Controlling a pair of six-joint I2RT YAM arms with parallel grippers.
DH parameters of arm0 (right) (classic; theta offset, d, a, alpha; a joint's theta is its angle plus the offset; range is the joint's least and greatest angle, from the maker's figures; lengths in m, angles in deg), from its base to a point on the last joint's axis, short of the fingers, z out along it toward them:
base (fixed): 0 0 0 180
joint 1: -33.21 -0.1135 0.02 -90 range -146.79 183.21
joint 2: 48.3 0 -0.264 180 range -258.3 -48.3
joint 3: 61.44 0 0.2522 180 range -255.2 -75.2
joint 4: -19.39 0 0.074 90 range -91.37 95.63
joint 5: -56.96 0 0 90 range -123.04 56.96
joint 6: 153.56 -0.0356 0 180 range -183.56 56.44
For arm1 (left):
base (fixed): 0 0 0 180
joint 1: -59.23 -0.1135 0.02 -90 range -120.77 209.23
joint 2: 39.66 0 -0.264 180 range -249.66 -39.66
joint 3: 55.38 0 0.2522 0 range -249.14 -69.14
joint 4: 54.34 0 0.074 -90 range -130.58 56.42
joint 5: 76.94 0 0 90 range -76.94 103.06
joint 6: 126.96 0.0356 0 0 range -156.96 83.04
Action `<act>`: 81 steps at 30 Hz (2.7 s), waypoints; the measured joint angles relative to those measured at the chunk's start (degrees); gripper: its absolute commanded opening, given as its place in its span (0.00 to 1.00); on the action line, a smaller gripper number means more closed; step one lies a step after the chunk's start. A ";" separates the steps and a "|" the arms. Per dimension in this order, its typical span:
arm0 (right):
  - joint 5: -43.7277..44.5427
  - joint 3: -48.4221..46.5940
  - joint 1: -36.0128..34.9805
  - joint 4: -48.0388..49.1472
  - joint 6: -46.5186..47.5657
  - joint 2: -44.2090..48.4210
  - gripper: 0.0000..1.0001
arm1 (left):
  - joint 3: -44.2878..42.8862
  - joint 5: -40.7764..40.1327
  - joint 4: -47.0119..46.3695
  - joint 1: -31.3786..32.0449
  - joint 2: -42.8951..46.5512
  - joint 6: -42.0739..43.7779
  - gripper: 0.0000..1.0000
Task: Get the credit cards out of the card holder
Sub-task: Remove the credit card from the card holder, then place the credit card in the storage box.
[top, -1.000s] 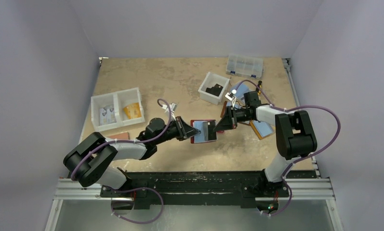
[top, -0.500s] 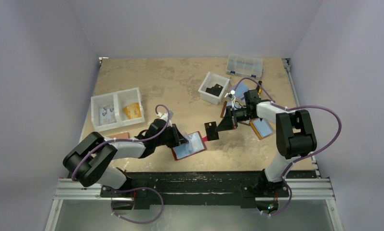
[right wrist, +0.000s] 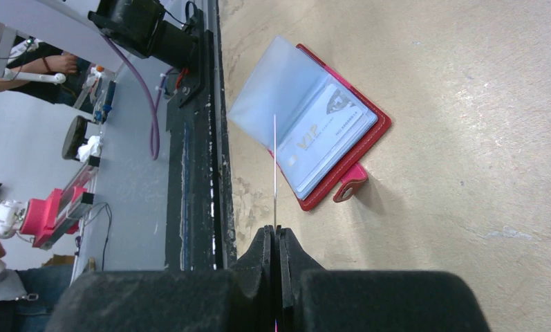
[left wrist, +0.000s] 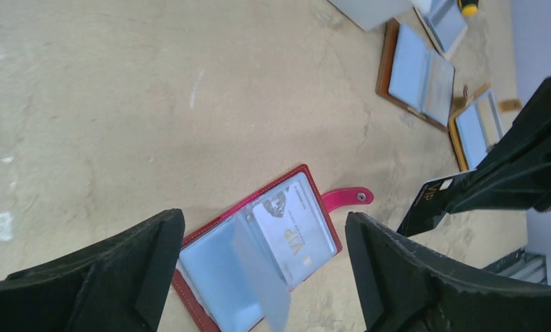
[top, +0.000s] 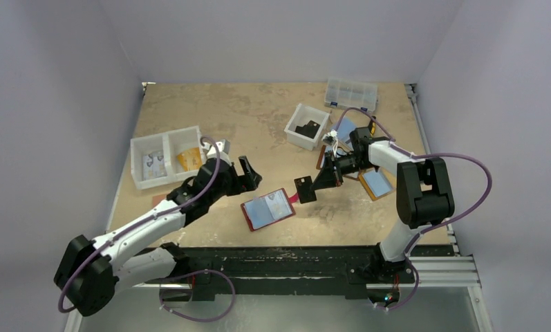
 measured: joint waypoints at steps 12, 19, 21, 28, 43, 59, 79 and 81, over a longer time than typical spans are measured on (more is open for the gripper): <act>0.55 -1.68 0.00 -7.15 8.26 0.00 0.00 | 5.03 3.32 -8.96 -0.35 14.78 -3.48 0.99; -0.48 -2.01 0.00 -9.88 11.32 0.00 0.00 | 5.03 13.99 -18.27 -0.35 5.33 -5.81 0.97; -0.74 -2.01 0.00 -10.62 12.11 0.00 0.00 | 5.03 16.11 -20.57 -0.35 3.37 -6.93 0.97; -0.94 -2.54 0.00 -13.14 14.75 0.00 0.00 | 5.35 20.63 -30.45 0.39 -1.62 -10.38 0.96; -2.12 -2.75 0.00 -15.26 16.83 0.00 0.00 | 5.33 15.72 -35.91 10.03 -9.27 -5.53 0.81; -2.14 -4.00 0.11 -15.87 17.16 -0.20 0.00 | 2.32 16.46 -41.31 10.60 -19.30 -4.26 0.73; 9.77 -37.81 7.37 -6.32 -8.72 -13.03 0.00 | 1.36 -0.63 -10.34 7.15 5.29 -1.27 0.99; 12.85 -38.51 7.21 0.37 -16.92 -12.46 0.00 | 0.74 -3.13 -5.46 7.13 8.52 -1.29 0.99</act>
